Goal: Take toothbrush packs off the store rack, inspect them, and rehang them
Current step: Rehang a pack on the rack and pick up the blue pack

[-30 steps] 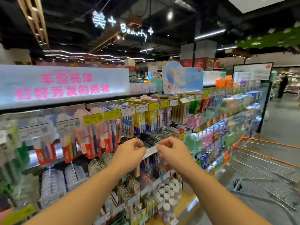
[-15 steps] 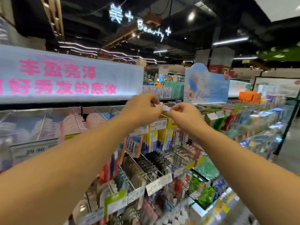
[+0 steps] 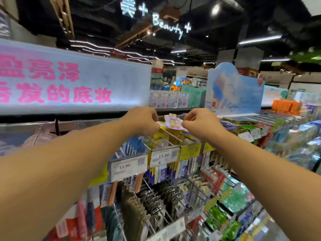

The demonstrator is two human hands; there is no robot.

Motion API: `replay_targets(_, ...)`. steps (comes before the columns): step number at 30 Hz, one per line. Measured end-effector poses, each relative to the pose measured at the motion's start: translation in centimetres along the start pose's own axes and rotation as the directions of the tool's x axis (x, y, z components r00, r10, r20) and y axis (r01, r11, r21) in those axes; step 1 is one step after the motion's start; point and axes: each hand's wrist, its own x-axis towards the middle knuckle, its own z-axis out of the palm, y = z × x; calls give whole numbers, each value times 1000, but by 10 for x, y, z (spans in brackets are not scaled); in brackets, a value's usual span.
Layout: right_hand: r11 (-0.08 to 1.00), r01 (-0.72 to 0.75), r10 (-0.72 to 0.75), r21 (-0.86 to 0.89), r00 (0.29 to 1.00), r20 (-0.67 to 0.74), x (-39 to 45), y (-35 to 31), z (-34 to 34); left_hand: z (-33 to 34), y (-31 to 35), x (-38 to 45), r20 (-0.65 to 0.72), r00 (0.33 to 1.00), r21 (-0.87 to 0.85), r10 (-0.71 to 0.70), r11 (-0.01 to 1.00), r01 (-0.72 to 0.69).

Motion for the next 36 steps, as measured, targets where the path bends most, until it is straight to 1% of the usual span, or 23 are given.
replay_targets(4, 999, 25, -25, -20, 1000, 8, 40, 20, 10, 11, 1, 23, -2, 997, -56, -78, 995, 78)
replay_targets(8, 991, 95, -91, -95, 995, 38, 78, 30, 26, 23, -3, 42, -38, 989, -23, -145, 989, 144)
replay_targets(13, 959, 184, -146, -215, 972, 182, 107, 29, 39, 26, -5, 61, -45, 966, -16, -256, 967, 255)
replay_targets(16, 910, 247, -170, -334, 955, 244, 113, 28, 43, 29, -3, 69, -12, 958, 42, -286, 957, 286)
replay_targets(18, 877, 305, -199, -371, 934, 298, 115, 27, 45, 33, -2, 74, 24, 952, 75, -305, 950, 302)
replay_targets(23, 887, 373, -259, -273, 890, 376, 121, 27, 44, 45, 1, 84, 58, 929, 105, -366, 927, 359)
replay_targets(27, 879, 439, -325, -184, 836, 442, 113, 23, 36, 53, -1, 93, 72, 904, 141, -422, 901, 409)
replay_targets(30, 865, 472, -356, -170, 816, 456, 106, 21, 32, 56, -3, 96, 67, 892, 150, -446, 889, 433)
replay_targets(32, 872, 461, -357, -162, 828, 434, 106, 25, 31, 56, -3, 96, 61, 889, 150, -453, 885, 440)
replay_targets(36, 941, 335, -304, -43, 894, 330, 111, 32, 34, 58, -4, 95, 45, 891, 146, -453, 885, 443)
